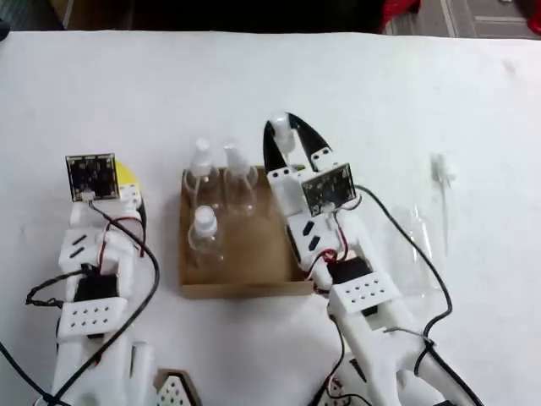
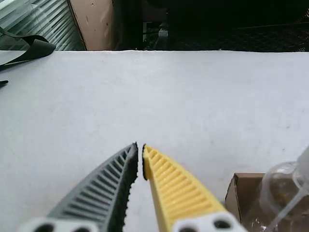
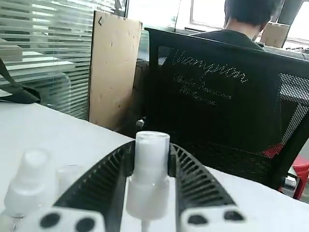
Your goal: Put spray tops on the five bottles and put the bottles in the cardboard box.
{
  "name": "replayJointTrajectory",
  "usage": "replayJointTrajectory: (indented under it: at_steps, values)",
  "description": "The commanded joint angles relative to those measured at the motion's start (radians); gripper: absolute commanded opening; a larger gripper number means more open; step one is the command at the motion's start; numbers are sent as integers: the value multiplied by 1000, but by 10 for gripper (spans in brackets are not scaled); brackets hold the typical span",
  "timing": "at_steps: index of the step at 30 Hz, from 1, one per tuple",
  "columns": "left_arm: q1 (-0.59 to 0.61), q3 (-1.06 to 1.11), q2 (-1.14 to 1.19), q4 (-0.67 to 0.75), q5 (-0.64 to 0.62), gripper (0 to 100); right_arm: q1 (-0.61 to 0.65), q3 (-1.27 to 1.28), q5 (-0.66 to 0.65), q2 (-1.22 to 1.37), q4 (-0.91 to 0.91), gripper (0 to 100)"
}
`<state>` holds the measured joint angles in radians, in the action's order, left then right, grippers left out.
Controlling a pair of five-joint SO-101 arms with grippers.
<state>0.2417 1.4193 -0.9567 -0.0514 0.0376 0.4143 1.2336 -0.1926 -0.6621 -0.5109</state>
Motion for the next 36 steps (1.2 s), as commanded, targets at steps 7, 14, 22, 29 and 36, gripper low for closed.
replayJointTrajectory:
  at_steps: [7,14,22,29,36]
  values:
    - [-7,-11,2,28,9,24,-1,5,-5,1,-18,191]
    - [-7,-11,2,28,9,24,-4,-5,-8,-10,-24,192]
    - [-7,-11,2,28,9,24,-41,-54,-9,-429,300,191]
    - [-8,-11,2,28,9,24,-110,-304,-11,-636,990,4]
    - [-8,-9,2,26,9,24,-159,-437,-12,-481,1481,19]
